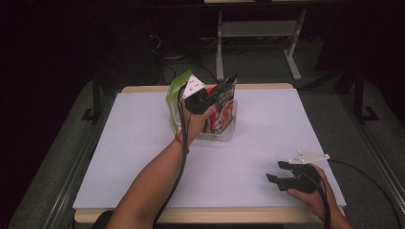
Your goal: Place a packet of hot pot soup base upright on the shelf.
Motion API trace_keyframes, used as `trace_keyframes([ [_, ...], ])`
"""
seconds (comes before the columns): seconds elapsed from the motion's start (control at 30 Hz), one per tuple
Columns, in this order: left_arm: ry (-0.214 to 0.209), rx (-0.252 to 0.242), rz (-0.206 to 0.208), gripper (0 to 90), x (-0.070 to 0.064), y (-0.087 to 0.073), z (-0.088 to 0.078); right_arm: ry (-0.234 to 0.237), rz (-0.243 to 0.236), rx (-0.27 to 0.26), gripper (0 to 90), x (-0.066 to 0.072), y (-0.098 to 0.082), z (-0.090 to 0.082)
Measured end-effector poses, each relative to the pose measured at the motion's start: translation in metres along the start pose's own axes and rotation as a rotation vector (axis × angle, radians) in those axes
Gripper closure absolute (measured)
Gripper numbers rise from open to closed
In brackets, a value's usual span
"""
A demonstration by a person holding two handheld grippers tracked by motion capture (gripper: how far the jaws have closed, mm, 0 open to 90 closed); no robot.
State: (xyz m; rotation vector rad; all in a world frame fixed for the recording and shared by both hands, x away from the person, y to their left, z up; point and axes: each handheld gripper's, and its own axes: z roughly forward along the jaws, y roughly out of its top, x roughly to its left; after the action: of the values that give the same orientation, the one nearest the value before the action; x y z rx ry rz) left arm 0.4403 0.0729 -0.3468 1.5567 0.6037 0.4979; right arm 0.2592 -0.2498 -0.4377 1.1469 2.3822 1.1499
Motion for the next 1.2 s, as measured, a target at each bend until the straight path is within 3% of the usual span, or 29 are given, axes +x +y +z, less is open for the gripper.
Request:
trace_keyframes([
  [1.2,0.018,0.083,0.065,84.0,0.0013,0.0091,-0.0046,0.009,-0.008,-0.002,30.8,0.0004,0.0000,0.0003],
])
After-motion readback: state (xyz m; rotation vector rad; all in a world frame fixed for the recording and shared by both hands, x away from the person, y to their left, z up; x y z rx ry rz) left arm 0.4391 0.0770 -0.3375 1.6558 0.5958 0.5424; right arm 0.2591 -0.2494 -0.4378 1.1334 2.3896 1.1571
